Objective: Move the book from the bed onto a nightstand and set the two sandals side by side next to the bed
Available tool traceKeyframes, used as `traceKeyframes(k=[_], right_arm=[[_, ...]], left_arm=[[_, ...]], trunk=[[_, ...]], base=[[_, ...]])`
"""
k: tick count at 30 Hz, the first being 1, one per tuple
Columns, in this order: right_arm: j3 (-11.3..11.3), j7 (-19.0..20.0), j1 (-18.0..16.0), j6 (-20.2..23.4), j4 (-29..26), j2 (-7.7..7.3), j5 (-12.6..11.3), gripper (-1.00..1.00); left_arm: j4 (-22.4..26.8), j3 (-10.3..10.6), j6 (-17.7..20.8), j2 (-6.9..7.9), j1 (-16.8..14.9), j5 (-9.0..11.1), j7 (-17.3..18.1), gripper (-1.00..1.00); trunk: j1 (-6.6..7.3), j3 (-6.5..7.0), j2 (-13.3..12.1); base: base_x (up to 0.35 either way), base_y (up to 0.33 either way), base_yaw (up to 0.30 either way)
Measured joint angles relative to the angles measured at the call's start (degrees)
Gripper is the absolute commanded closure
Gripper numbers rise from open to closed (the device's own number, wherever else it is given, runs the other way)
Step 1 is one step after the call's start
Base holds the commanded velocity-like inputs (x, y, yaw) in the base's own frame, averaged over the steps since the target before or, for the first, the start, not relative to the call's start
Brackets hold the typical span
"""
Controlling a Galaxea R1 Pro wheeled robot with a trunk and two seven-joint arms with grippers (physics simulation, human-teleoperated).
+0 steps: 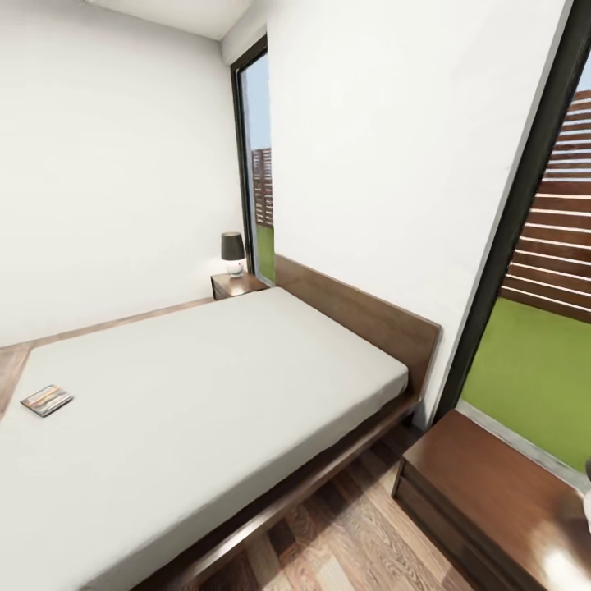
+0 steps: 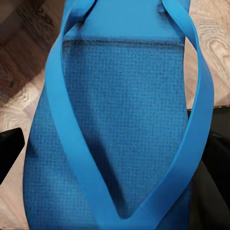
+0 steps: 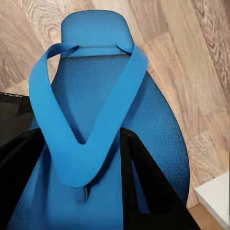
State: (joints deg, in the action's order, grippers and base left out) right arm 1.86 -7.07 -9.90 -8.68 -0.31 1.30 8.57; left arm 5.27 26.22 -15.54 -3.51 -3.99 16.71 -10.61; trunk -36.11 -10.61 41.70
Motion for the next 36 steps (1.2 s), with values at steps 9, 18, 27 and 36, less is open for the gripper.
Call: traceKeyframes(k=[9,18,27,36], right_arm=[[0.00,-0.01,0.00,0.04,0.00,0.09,-0.03,1.00],[0.00,0.00,0.00,0.02,0.00,0.10,-0.03,1.00],[0.00,0.02,0.00,-0.53,0.26,0.10,0.01,1.00],[0.00,0.02,0.00,-1.32,0.68,0.10,0.01,1.00]], left_arm=[[0.04,0.00,0.00,-0.01,0.00,-0.04,0.01,1.00],[0.03,0.00,0.00,0.01,0.00,-0.04,0.00,1.00],[0.02,0.01,0.00,0.01,0.00,-0.05,-0.01,1.00],[-0.01,0.00,-0.01,0.01,0.00,-0.04,-0.01,1.00]], trunk=[[0.01,0.00,0.00],[0.02,0.00,0.00],[0.01,0.00,0.00],[0.01,0.00,0.00]], base=[[-0.034,-0.028,0.293],[-0.002,-0.002,0.293],[0.000,0.000,0.293],[-0.014,0.000,0.293]])
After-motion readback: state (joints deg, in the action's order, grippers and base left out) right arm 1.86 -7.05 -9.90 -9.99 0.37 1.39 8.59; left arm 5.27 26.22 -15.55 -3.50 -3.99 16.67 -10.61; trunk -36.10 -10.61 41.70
